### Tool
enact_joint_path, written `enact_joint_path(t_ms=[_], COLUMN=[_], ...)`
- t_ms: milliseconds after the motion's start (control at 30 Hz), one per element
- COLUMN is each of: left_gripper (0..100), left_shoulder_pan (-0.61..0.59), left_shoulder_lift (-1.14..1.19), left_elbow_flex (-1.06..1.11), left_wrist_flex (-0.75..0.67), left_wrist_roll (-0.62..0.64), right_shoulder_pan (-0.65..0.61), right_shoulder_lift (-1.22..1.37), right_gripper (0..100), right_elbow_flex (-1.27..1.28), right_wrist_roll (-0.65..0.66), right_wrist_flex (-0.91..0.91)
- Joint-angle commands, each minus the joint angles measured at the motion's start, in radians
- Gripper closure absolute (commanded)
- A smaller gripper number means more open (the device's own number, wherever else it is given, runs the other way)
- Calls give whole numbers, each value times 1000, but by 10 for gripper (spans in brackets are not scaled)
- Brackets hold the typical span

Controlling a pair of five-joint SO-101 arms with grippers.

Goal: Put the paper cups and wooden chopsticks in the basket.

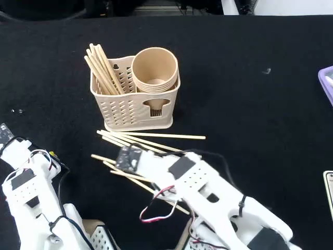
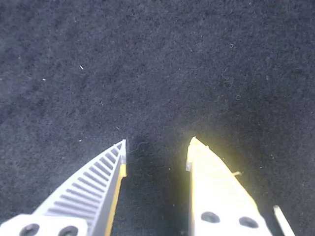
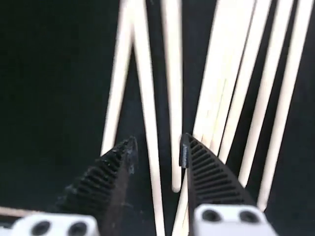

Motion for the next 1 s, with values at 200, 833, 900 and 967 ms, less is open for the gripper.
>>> enact_joint_path(t_ms=[200,833,900,967], left_gripper=[795,795,795,795], left_shoulder_pan=[10,5,5,4], left_shoulder_lift=[-14,-14,-14,-14], left_elbow_flex=[-25,-25,-25,-25], left_wrist_flex=[-14,-14,-14,-14], left_wrist_roll=[-2,-2,-2,-2], right_shoulder_pan=[-81,-97,-97,-94], right_shoulder_lift=[102,550,544,518], right_gripper=[858,945,992,987], right_elbow_flex=[-104,-386,-386,-390], right_wrist_roll=[-94,-87,-94,-89], right_wrist_flex=[-157,-187,-186,-150])
